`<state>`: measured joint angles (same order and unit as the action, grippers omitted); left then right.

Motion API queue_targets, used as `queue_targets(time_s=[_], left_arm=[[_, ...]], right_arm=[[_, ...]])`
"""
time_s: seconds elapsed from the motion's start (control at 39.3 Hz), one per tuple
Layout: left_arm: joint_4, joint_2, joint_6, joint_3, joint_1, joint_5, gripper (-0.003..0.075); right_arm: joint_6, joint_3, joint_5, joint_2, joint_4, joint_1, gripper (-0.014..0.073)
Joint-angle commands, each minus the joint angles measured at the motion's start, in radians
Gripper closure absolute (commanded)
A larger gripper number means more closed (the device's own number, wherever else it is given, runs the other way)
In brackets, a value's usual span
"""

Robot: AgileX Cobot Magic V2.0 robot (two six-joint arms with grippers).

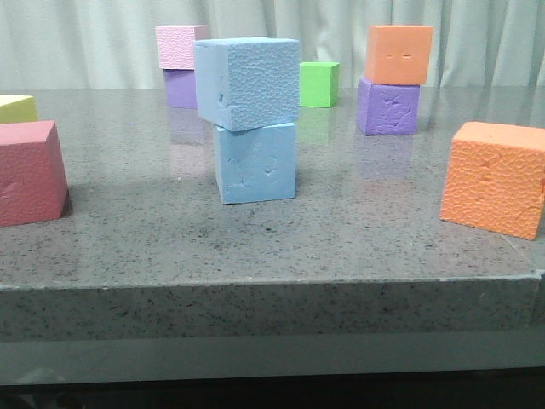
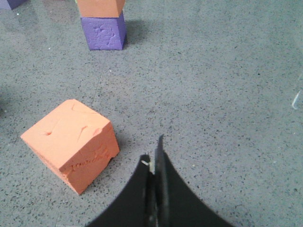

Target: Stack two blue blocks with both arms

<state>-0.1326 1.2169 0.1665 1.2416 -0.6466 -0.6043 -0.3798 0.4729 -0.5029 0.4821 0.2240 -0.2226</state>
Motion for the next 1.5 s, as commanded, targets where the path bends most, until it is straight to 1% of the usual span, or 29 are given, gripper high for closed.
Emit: queue_targets(time_s=[0.0,0.13,0.28,0.51,0.64,0.89,1.48], left_arm=[[-0.007,-0.135,-0.004,-0.101,-0.009,0.191,0.0741],[-0.007,-0.28,-0.004,-0.293,-0.009,0.306,0.0741],[-0.007,-0.428,-0.004,-0.476,-0.009,0.37,0.0741],[-0.055,-0.626,-0.004,-0.672,-0.009,0.488,0.0741],[-0.055,-0.729,-0.004,-0.746,-0.009,0.495,0.0741],[-0.056,-0.878,-0.004,-0.792,-0.009,0.468,0.0741],[-0.056,-0.879,-0.004,-0.792,-0.009,0.468,0.0741]], right_arm=[[0.005,0.03,0.069,0.003,0.018,0.003,0.0666],[0.005,0.03,0.069,0.003,0.018,0.003,0.0666],[0.005,0.03,0.069,0.003,0.018,0.003,0.0666],[0.005,0.03,0.069,0.003,0.018,0.003,0.0666],[0.005,0.03,0.069,0.003,0.018,0.003,0.0666],[0.005,0.03,0.069,0.003,0.018,0.003,0.0666],[0.005,0.03,0.069,0.003,0.018,0.003,0.0666]])
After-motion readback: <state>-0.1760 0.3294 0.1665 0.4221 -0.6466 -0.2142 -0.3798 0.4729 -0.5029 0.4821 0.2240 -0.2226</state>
